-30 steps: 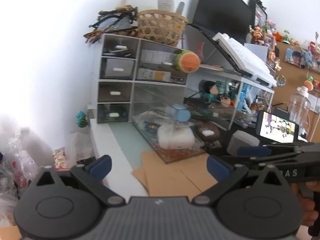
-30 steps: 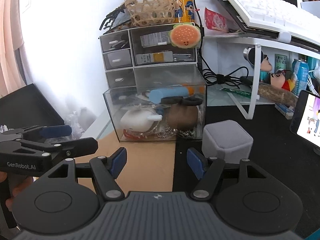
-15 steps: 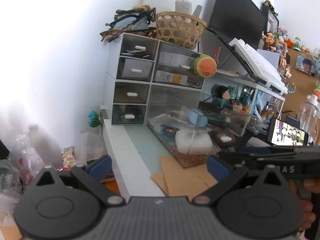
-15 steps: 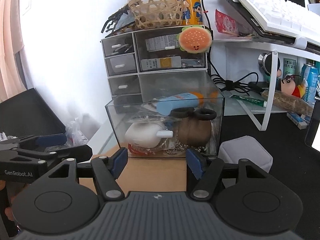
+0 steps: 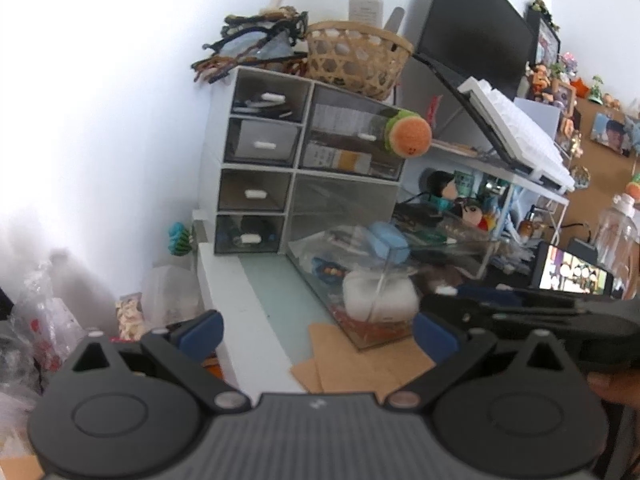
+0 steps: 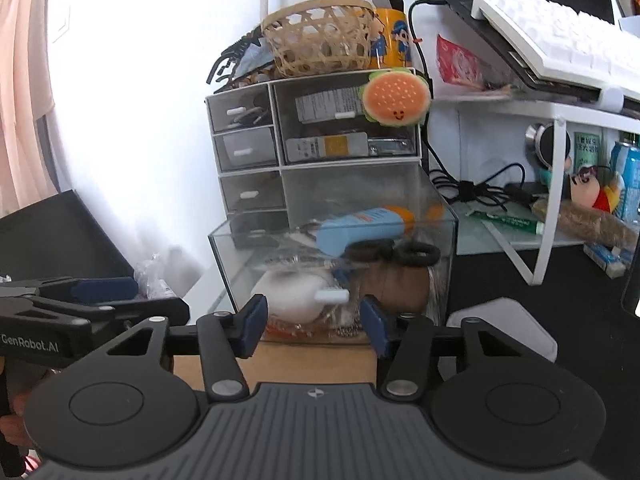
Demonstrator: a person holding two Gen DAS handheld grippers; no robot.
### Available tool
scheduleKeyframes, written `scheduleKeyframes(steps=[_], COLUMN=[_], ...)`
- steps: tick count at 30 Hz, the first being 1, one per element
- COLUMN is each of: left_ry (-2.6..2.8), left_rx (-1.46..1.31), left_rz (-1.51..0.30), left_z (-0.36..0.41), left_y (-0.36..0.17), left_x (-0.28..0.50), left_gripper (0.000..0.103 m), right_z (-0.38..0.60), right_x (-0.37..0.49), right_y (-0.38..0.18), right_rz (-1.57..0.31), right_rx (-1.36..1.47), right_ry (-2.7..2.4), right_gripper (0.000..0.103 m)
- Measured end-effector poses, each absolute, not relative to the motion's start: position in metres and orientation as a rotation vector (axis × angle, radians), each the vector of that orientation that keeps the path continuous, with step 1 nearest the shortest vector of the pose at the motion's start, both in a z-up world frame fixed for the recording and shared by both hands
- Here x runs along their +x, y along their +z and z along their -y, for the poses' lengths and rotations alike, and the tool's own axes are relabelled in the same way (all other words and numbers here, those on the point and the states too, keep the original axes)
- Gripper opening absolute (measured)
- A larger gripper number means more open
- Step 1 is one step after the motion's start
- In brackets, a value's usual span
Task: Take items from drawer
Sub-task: 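Move the left tool toward the open drawer and its blue sunscreen bottle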
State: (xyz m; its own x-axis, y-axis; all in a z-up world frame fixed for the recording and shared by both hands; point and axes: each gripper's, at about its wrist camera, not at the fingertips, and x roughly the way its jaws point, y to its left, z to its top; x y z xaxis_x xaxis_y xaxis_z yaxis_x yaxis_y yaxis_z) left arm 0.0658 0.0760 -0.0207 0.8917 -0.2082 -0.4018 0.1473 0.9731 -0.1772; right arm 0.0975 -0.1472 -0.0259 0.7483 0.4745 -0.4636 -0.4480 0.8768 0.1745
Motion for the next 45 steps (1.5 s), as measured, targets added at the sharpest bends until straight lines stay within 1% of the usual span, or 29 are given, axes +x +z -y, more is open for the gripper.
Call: scheduleKeyframes(steps=[4,18,23,29,32,37,39,41,43,45], left_ry=[-0.192,-0.183,-0.169,-0.171,-0.162,-0.138,-0.139,-0.14,-0.138,-0.137], left_rx=[-0.127,-0.071,-0.067,-0.074,-0.084,-0.052,-0.052,-0.057,-0.068,-0.073], left_rz=[-0.425,-0.44,-0.468,-0.488,-0.498,-0.508,-0.517,-0.526,-0.53,-0.53], left_z=[-0.074,-0.082,-0.085,-0.085,-0.086,-0.084,-0.083,-0.082,-0.082,-0.082], left_y=[-0.01,0.013,0.011,0.009,0.008,0.006,0.005,0.004,0.004,0.005], left_x=[0.071,0.096,0.113,0.133,0.143,0.157,0.162,0.166,0.17,0.173], left_gripper=[0.103,0.092,0.081,0.071,0.068,0.066,0.061,0.052,0.046,0.045], right_z=[0.142,0.148,0.15,0.152,0.153,0.153,0.153,0.154,0.155,0.155], right_x=[0.097,0.109,0.11,0.111,0.111,0.11,0.11,0.11,0.11,0.11], right_y=[-0.024,-0.022,-0.022,-0.023,-0.023,-0.023,-0.023,-0.023,-0.023,-0.023], right_rz=[-0.515,-0.531,-0.532,-0.532,-0.531,-0.528,-0.527,-0.527,-0.528,-0.528], right_rx=[0.028,0.084,0.101,0.118,0.119,0.117,0.116,0.118,0.125,0.132], right_ry=[0.503,0.463,0.46,0.466,0.468,0.471,0.473,0.476,0.478,0.478], right_gripper=[0.052,0.051,0.051,0.05,0.05,0.05,0.05,0.05,0.05,0.05])
